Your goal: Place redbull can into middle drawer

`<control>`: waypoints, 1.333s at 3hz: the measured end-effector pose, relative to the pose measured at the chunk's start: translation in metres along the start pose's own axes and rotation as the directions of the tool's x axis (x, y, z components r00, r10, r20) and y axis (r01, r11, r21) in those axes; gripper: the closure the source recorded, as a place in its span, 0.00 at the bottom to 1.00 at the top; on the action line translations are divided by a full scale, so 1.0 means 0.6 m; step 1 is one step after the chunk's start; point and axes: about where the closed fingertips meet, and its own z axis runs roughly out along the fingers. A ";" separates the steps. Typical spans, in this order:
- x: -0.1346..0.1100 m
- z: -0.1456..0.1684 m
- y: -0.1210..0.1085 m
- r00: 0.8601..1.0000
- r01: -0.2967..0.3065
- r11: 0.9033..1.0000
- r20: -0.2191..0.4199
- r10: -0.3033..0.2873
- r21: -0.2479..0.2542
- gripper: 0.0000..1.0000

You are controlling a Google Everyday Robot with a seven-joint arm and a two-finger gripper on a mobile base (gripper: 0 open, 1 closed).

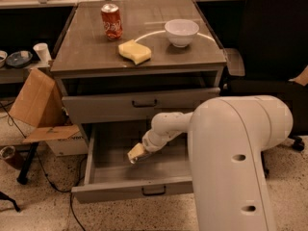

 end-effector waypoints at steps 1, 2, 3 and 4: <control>0.009 0.003 -0.009 1.000 0.008 1.000 0.009 -0.008 -0.008 0.33; 0.013 0.000 -0.012 1.000 0.023 0.999 0.021 -0.022 -0.023 0.09; 0.013 0.000 -0.012 1.000 0.023 0.999 0.021 -0.023 -0.024 0.00; 0.013 0.000 -0.012 1.000 0.023 0.999 0.021 -0.023 -0.024 0.00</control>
Offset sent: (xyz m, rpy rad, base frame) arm -0.0025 -0.0158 -0.0014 0.0494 -0.0338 0.0360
